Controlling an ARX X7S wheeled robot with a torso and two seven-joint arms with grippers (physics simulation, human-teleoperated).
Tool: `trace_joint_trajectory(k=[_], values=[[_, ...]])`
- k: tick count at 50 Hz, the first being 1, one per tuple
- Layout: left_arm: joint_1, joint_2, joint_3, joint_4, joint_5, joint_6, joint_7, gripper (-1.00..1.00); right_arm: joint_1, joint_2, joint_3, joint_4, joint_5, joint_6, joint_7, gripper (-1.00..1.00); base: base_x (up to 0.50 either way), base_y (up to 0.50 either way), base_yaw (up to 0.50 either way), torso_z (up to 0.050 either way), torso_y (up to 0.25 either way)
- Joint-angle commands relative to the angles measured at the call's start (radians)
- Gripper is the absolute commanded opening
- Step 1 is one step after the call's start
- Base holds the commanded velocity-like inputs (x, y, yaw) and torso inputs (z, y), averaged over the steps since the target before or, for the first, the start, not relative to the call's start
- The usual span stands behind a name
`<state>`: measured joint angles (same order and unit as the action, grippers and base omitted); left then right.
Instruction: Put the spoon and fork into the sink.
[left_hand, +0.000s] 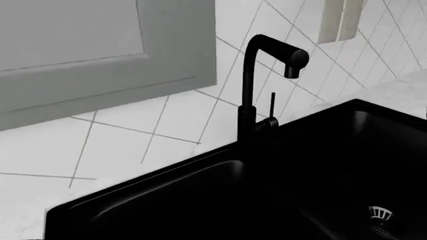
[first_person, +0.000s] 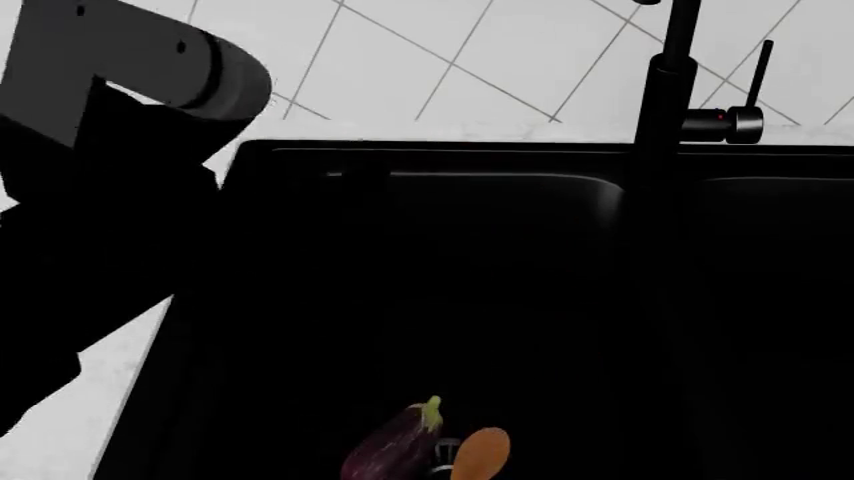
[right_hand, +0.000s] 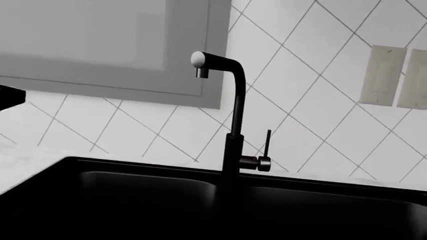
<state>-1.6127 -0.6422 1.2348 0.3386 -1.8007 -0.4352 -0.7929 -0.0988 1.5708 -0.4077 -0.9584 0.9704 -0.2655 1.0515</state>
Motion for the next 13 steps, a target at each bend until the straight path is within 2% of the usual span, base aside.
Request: trace_joint_trajectory(k=[1,7,9,13], values=[[0.092,-0.293,-0.153,0.374,0.144,0.166,-0.091,1.0,0.008,-0.001,0.041,-0.019,-0.015,0.014,0.009,1.0,0.0,0.0,0.0,0.0,0.0],[0.258,-0.412,-0.17,0.425,0.266,0.318,-0.07,1.0,0.014,-0.001,0.052,-0.025,-0.002,0.029,0.009,1.0,0.0,0.0,0.0,0.0,0.0],[0.327,-0.467,-0.161,0.461,0.351,0.363,-0.04,1.0,0.013,-0.001,0.052,-0.023,-0.003,0.026,0.007,1.0,0.0,0.0,0.0,0.0,0.0],[0.463,-0.523,-0.131,0.458,0.436,0.47,0.025,1.0,0.018,-0.002,0.061,-0.022,0.009,0.033,-0.002,1.0,0.0,0.0,0.0,0.0,0.0]])
